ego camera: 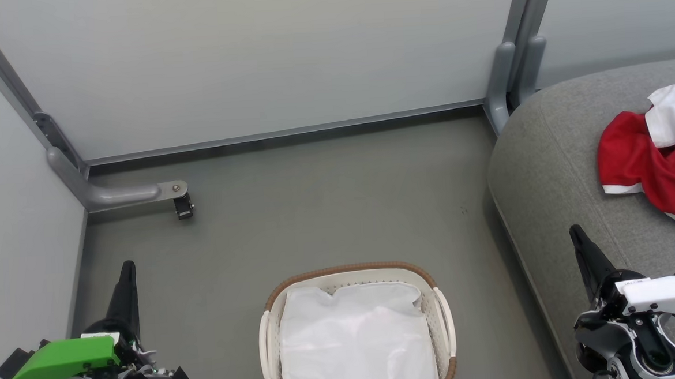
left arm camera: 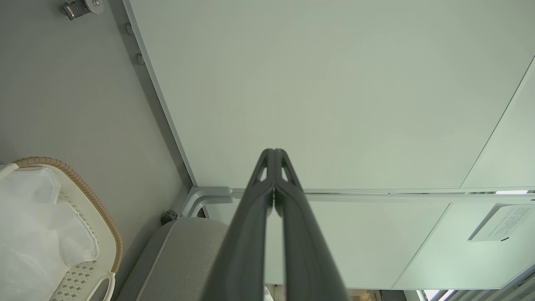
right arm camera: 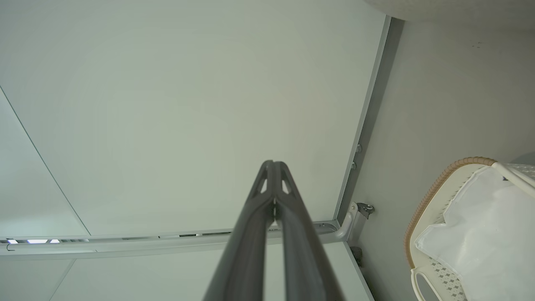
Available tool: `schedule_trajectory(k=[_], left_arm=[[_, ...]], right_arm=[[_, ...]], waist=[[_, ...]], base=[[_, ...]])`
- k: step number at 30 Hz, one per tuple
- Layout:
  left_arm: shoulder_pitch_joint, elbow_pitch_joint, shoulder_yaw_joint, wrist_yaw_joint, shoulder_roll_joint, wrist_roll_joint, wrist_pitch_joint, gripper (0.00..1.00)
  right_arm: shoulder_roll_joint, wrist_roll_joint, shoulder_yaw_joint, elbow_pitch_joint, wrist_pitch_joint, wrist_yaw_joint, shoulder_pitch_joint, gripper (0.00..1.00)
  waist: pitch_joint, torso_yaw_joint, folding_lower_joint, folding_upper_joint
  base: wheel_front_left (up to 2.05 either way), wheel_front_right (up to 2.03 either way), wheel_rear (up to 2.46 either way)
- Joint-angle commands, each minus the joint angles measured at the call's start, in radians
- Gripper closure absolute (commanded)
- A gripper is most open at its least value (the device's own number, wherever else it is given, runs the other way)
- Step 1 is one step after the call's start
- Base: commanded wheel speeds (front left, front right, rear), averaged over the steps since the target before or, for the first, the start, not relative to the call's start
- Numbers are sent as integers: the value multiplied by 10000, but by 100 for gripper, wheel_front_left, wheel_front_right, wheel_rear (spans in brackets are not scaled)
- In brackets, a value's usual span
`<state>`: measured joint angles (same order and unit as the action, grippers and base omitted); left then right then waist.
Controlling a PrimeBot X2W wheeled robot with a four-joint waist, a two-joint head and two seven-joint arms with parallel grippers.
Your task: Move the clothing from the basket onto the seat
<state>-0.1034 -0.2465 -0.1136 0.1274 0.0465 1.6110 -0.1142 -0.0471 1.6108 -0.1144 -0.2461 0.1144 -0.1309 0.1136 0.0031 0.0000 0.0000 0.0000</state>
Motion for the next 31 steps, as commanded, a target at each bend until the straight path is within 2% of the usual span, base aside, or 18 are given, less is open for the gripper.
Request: schedule_trajectory(k=[1, 31], left_arm=[[-112, 27, -27, 70, 69, 35, -36, 100], [-111, 27, -25, 68, 69, 37, -34, 100]], right_arm=[[-59, 37, -18, 46, 34, 3, -101, 100], [-59, 39, -15, 45, 32, 3, -101, 100]], waist=[[0, 0, 0, 0], [0, 0, 0, 0]], base=[[0, 0, 0], [0, 0, 0]])
